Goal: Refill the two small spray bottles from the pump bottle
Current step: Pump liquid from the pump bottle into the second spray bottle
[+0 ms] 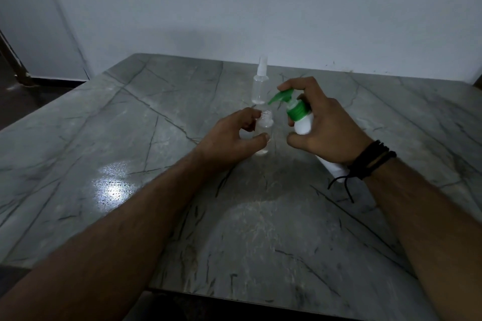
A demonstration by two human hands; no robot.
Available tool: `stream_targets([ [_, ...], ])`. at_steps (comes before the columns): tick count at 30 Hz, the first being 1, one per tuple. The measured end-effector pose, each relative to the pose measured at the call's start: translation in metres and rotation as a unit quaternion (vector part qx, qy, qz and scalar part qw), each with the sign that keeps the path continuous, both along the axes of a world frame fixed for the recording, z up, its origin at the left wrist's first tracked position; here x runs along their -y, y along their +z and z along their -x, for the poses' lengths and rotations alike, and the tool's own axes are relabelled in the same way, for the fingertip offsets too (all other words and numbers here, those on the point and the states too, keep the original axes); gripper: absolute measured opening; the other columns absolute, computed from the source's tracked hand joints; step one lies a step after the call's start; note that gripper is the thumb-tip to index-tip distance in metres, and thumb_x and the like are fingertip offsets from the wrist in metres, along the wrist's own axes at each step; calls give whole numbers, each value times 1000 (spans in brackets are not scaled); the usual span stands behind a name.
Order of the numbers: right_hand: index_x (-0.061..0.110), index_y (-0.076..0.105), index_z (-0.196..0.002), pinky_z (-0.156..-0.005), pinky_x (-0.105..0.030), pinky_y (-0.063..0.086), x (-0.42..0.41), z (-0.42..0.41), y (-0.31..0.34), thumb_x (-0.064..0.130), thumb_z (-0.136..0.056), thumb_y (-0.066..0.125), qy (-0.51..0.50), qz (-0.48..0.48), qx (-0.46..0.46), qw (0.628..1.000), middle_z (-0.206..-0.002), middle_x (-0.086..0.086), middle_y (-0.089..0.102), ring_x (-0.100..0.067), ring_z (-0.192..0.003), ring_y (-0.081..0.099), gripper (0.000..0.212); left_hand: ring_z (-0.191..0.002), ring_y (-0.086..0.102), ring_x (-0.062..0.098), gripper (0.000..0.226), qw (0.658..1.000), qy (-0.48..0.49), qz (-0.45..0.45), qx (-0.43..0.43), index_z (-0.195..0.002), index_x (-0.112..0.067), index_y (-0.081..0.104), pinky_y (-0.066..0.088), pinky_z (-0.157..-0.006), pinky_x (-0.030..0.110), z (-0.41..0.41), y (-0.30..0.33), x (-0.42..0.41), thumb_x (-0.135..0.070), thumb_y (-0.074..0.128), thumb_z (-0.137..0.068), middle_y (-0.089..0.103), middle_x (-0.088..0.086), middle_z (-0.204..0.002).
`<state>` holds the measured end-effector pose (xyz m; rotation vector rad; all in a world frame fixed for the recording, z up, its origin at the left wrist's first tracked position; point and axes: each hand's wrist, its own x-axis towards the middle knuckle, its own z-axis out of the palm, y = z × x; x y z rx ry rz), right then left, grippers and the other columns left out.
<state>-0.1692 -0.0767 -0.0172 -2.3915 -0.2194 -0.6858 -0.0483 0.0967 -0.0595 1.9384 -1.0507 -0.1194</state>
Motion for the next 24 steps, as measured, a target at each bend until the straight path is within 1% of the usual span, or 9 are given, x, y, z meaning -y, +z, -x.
stream_targets([
  [3, 22, 45, -122, -66, -24, 51, 1, -1, 0, 0, -71, 77, 0, -3, -7, 1000, -85, 1, 65, -12, -74, 64, 64, -108, 56, 7, 46, 1000, -1, -6, 0, -129, -25, 54, 46, -84, 25, 0, 0, 0, -39, 67, -87, 60, -7, -118],
  [5, 22, 45, -120, -66, -22, 50, 2, -2, 0, 0, -71, 77, -3, -5, -7, 1000, -86, 1, 65, -11, -74, 64, 63, -108, 55, 7, 47, 1000, 0, -6, 0, -130, -25, 53, 45, -84, 24, 0, 0, 0, -39, 67, -87, 60, -6, -119],
  [8, 21, 45, -127, -68, -21, 51, 3, -1, -1, 0, -71, 77, -1, -7, 1, 1000, -87, 0, 65, -12, -76, 65, 67, -108, 56, 6, 48, 1000, -1, -4, 3, -130, -26, 53, 47, -85, 25, -1, -1, 0, -40, 67, -87, 60, -7, -119],
  [11, 20, 44, -134, -68, -20, 51, 2, 0, -2, 1, -72, 77, 5, -4, 5, 1000, -84, 6, 63, -12, -76, 65, 73, -108, 57, 6, 47, 1000, 0, -2, 1, -129, -27, 54, 49, -88, 30, -2, -2, 0, -41, 68, -86, 61, -8, -118],
  [15, 23, 43, -137, -70, -27, 54, 4, 0, -4, 1, -72, 77, 7, -5, 12, 1000, -84, 7, 63, -14, -76, 65, 77, -106, 57, 5, 45, 1000, 3, -1, 3, -127, -29, 55, 50, -87, 29, -2, -2, 0, -42, 68, -86, 62, -10, -116],
  [17, 22, 41, -140, -72, -31, 56, 6, -1, -5, 1, -72, 77, 3, -7, 25, 1000, -87, 7, 64, -13, -77, 65, 80, -106, 57, 5, 45, 1000, 2, 1, 3, -128, -29, 55, 48, -84, 25, -2, -2, 0, -41, 68, -86, 62, -10, -116],
  [21, 17, 35, -144, -77, -32, 56, 13, -4, -12, -2, -76, 75, -12, -82, 97, 992, -92, 6, 63, -15, -83, 65, 82, -105, 57, 3, 42, 1000, 0, 8, 2, -126, -30, 56, 44, -80, 20, -1, -2, -1, -39, 69, -86, 62, -11, -114],
  [22, 15, 33, -144, -80, -33, 55, 15, -6, -14, -1, -78, 73, -14, -104, 119, 987, -94, 7, 62, -15, -85, 64, 79, -104, 58, 2, 41, 1000, -1, 11, 2, -125, -30, 57, 43, -79, 19, -1, -2, -1, -39, 69, -87, 63, -11, -113],
  [24, 13, 32, -141, -86, -41, 55, 19, -9, -19, 10, -84, 70, -21, -141, 145, 979, -99, 4, 62, -18, -94, 64, 68, -104, 58, 2, 40, 1000, -2, 13, 1, -124, -30, 57, 42, -78, 18, -1, -3, -1, -39, 69, -87, 63, -11, -113],
])
